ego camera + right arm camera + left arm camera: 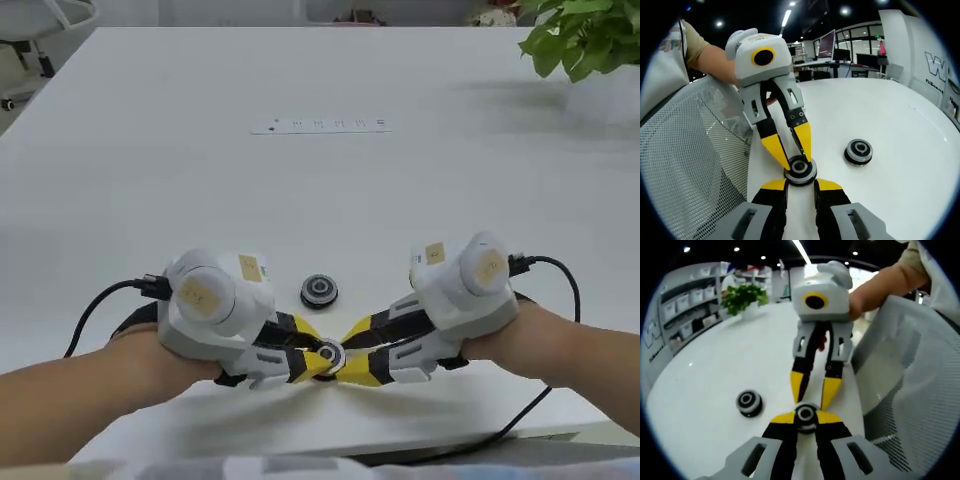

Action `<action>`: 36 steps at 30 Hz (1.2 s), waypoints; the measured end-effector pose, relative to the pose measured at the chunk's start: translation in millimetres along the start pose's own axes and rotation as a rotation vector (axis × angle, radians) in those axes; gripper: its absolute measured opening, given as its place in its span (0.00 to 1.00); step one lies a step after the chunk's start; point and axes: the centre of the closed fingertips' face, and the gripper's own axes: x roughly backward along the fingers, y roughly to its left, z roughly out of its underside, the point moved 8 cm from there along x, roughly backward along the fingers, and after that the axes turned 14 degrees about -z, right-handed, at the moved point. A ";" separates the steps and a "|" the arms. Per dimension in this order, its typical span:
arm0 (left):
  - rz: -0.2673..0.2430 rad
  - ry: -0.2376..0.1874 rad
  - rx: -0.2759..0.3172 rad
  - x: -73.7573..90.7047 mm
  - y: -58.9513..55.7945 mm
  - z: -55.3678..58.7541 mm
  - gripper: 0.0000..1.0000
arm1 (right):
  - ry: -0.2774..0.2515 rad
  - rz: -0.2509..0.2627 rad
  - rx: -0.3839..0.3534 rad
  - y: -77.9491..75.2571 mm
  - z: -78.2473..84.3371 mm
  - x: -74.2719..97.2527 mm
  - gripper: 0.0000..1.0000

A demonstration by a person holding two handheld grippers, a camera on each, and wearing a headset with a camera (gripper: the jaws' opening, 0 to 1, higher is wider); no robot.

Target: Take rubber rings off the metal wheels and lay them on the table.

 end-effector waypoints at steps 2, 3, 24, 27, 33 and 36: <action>0.000 -0.001 0.000 -0.2 0.1 0.0 0.14 | -0.002 0.000 -0.006 -0.1 1.1 0.4 0.16; 0.000 -0.001 0.001 -0.3 0.2 0.0 0.14 | -0.001 0.000 -0.007 0.1 1.3 0.6 0.15; -0.004 -0.003 -0.009 -1.5 0.1 -0.2 0.13 | -0.016 0.003 -0.078 -1.2 5.4 5.2 0.00; -0.004 -0.002 -0.011 -1.5 -0.1 -0.3 0.13 | -0.036 0.009 -0.104 -1.8 5.7 8.2 0.00; -0.005 -0.001 -0.012 -1.3 -0.5 -0.5 0.13 | -0.080 0.001 -0.173 -1.1 6.3 9.8 0.00; -0.007 0.000 -0.012 -1.3 -0.7 -0.5 0.13 | -0.107 -0.002 -0.219 -1.8 7.5 9.9 0.00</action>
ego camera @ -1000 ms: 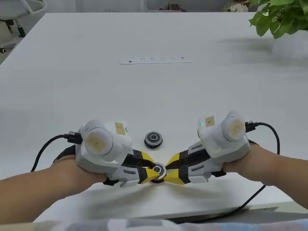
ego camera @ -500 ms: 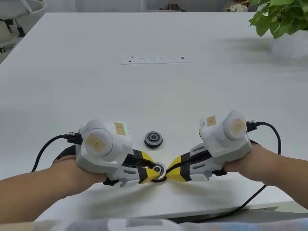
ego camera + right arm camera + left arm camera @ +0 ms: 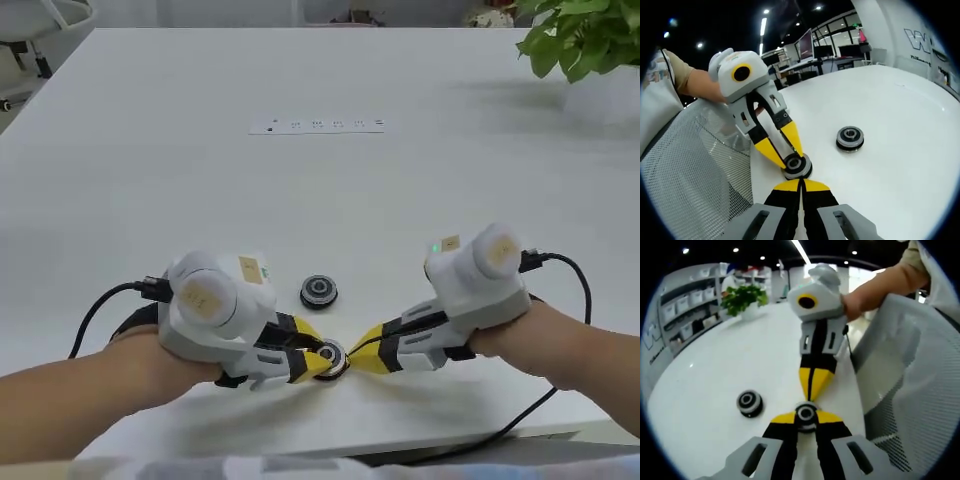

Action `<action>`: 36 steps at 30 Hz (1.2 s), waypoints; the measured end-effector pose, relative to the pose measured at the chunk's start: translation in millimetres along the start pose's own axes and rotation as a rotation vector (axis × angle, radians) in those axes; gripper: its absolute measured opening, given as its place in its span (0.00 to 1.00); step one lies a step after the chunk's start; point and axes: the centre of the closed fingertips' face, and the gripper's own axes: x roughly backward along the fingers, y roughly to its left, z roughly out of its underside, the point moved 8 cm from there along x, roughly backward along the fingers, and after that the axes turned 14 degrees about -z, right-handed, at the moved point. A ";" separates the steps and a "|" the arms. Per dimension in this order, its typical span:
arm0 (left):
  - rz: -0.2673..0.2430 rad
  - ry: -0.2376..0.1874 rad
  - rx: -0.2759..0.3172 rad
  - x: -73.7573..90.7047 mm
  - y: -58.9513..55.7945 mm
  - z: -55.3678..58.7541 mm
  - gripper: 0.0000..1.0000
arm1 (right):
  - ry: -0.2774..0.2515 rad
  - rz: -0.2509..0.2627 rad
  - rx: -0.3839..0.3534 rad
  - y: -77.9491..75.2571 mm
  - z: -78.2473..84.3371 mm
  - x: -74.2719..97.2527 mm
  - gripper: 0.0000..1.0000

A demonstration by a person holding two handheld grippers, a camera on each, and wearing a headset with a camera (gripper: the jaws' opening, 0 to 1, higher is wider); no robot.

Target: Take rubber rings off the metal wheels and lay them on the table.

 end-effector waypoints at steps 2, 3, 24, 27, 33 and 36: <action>-0.001 0.000 0.000 0.0 -0.1 0.0 0.13 | -0.021 -0.002 -0.029 -0.3 0.6 0.8 0.00; -0.002 0.001 -0.001 0.0 -0.2 -0.1 0.13 | -0.030 -0.003 -0.042 -0.5 0.7 1.0 0.00; -0.022 0.024 -0.005 0.0 -1.7 -1.5 0.12 | -0.129 -0.014 -0.142 1.5 -5.9 0.7 0.00; -0.027 0.026 -0.012 0.1 -2.1 -1.8 0.12 | -0.136 -0.020 -0.152 2.8 -6.7 -0.4 0.00; -0.021 0.022 -0.008 0.0 -1.5 -1.0 0.12 | -0.135 -0.033 -0.146 4.6 -7.7 -3.1 0.00; -0.018 0.022 -0.011 0.2 -1.6 -1.0 0.12 | -0.134 -0.036 -0.140 5.3 -7.8 -3.7 0.00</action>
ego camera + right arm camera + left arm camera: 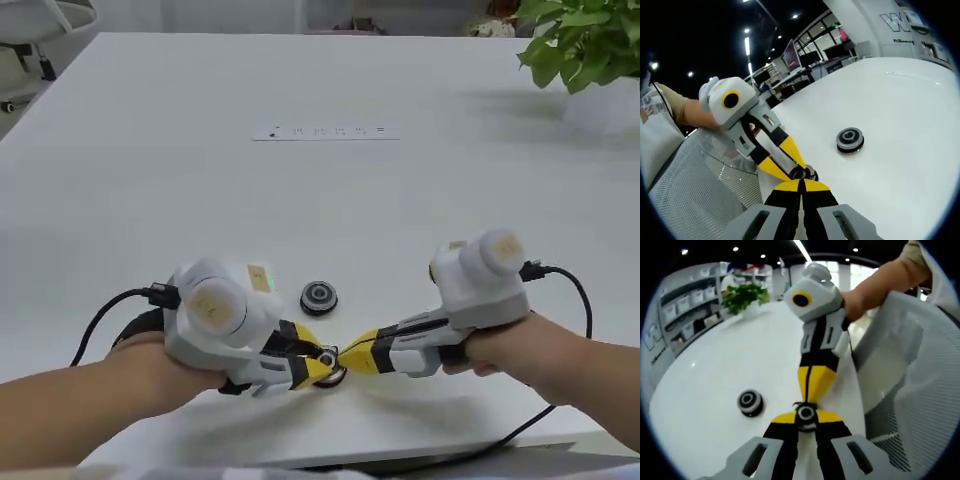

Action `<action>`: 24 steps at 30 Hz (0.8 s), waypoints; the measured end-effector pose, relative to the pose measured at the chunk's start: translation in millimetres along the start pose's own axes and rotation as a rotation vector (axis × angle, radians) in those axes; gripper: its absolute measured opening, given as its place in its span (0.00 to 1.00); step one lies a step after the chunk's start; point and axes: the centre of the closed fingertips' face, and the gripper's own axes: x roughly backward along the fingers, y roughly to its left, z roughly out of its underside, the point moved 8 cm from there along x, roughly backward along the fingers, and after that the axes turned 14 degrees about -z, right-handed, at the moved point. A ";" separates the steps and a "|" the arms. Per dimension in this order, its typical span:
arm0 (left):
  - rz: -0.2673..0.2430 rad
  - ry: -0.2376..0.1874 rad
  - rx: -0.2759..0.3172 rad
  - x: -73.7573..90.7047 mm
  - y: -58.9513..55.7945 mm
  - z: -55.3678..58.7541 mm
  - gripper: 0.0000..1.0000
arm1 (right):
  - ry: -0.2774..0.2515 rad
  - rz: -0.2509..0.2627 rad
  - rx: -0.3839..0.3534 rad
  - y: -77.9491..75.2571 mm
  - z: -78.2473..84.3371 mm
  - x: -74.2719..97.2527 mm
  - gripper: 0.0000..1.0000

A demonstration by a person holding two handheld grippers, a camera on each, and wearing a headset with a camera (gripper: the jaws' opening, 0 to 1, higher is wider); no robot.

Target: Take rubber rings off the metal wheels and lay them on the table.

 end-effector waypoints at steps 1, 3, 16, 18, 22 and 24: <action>0.001 -0.001 -0.003 0.0 0.1 0.1 0.12 | 0.000 -0.001 0.001 0.4 0.1 -0.4 0.00; 0.004 -0.001 -0.002 0.2 0.2 0.0 0.12 | 0.000 -0.003 -0.001 0.8 0.1 -1.0 0.00; 0.006 -0.007 0.002 0.5 -0.4 0.1 0.12 | -0.033 -0.051 -0.003 6.4 -5.1 -7.7 0.00; 0.004 -0.007 0.000 0.2 -0.6 -0.2 0.12 | 0.004 -0.099 0.018 13.4 -4.6 -10.1 0.00; 0.006 -0.012 0.006 0.8 0.2 0.0 0.12 | -0.016 -0.066 0.028 8.8 -2.6 -9.9 0.00; 0.006 -0.013 0.012 1.1 0.4 0.1 0.12 | -0.017 -0.059 0.026 6.6 -1.5 -7.7 0.00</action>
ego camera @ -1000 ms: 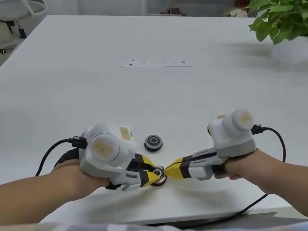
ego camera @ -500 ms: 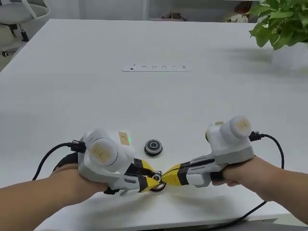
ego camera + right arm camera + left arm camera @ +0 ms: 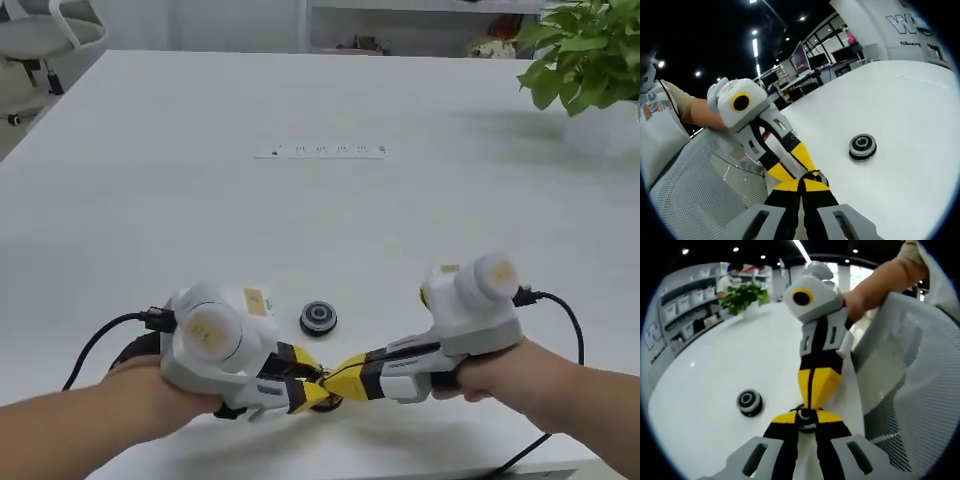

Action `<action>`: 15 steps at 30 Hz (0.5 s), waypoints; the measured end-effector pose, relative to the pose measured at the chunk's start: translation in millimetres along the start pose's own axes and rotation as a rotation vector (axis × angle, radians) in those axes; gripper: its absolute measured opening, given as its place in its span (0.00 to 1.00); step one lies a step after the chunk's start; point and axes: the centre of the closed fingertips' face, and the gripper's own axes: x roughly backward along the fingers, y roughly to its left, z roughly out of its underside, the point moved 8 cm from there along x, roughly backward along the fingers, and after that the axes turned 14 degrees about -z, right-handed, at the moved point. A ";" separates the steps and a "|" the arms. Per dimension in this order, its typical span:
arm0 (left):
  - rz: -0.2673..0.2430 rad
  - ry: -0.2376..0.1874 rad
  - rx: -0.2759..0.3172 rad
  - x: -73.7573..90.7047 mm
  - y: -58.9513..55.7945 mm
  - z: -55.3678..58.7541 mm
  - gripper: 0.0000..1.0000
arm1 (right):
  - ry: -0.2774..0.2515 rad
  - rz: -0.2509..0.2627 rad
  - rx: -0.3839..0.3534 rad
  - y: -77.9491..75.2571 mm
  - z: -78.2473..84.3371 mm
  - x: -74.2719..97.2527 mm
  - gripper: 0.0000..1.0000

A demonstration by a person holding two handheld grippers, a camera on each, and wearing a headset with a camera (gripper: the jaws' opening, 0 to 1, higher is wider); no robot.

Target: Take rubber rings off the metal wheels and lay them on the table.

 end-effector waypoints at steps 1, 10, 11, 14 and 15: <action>-0.001 0.000 0.001 0.2 0.0 0.0 0.12 | -0.003 0.007 -0.001 -1.0 -0.4 1.6 0.00; -0.002 -0.006 -0.014 0.7 -0.4 0.2 0.13 | -0.002 0.029 0.006 -4.7 -1.2 5.5 0.00; -0.002 -0.005 -0.008 0.9 -0.4 0.2 0.13 | -0.005 0.030 0.005 -4.7 -1.7 6.0 0.00; 0.002 -0.003 -0.009 0.9 -0.1 0.3 0.13 | -0.012 0.033 0.000 -5.3 -2.9 7.3 0.00; 0.003 -0.002 -0.009 1.0 -0.1 0.4 0.14 | -0.014 0.034 0.000 -4.9 -3.3 7.6 0.00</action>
